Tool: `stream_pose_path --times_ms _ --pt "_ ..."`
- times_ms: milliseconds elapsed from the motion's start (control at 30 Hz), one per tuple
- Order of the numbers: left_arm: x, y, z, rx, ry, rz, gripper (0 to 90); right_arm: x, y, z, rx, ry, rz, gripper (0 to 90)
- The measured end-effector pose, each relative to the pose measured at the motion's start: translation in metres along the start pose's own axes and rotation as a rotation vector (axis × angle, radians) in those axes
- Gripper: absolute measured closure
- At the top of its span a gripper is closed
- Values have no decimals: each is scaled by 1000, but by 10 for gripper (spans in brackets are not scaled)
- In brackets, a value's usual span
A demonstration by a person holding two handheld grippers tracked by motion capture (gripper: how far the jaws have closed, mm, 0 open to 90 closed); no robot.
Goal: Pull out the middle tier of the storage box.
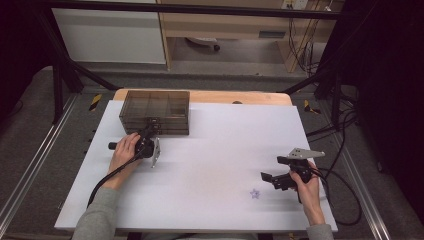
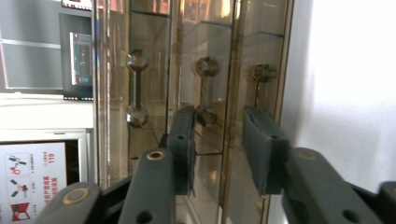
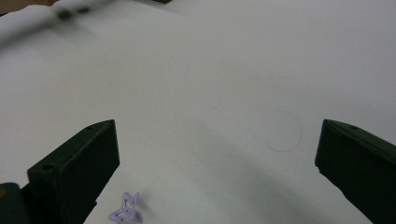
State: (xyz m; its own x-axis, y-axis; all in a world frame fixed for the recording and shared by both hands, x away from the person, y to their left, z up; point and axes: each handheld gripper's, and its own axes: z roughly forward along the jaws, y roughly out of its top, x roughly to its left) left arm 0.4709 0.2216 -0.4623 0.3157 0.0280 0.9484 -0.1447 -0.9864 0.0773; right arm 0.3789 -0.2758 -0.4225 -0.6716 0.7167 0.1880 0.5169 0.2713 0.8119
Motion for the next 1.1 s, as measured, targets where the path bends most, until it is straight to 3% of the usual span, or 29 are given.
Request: stream_pose_path --times_ms 267,667,1100 --pt "-3 4 1 17 45 69 743 0 0 0 -2 0 1 5" --pt "-9 9 2 46 100 103 798 0 0 0 -2 0 -1 5" --pt "-9 6 2 29 101 127 805 0 0 -1 -4 -1 0 5"
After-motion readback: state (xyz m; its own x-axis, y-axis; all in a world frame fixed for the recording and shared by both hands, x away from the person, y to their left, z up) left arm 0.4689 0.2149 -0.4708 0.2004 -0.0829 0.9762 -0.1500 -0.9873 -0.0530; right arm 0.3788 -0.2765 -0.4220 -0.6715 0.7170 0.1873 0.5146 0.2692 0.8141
